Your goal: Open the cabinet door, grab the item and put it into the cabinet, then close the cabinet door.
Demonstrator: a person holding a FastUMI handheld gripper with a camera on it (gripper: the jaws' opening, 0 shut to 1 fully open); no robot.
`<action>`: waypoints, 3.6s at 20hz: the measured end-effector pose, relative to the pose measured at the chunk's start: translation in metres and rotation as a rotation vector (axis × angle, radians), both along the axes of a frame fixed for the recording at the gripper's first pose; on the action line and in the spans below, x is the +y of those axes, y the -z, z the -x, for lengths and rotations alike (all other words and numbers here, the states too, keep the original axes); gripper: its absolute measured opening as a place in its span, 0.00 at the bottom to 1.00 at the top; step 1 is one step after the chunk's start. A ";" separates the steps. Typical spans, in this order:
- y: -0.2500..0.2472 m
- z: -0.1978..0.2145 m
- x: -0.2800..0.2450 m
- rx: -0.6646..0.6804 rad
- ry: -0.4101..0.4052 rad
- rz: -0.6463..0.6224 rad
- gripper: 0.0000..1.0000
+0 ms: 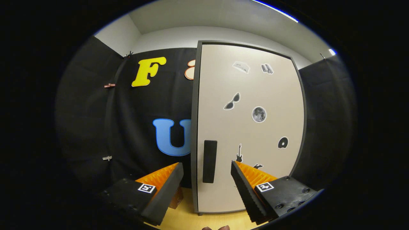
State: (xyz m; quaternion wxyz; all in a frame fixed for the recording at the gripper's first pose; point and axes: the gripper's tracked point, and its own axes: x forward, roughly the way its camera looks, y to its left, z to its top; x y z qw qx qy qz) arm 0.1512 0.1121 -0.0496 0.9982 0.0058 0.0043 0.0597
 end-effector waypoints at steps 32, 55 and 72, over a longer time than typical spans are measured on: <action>0.038 -0.051 -0.006 0.101 -0.034 -0.028 0.19; 0.028 0.061 -0.091 0.140 -0.055 -0.086 0.19; 0.017 0.090 -0.173 0.071 0.127 -0.131 0.17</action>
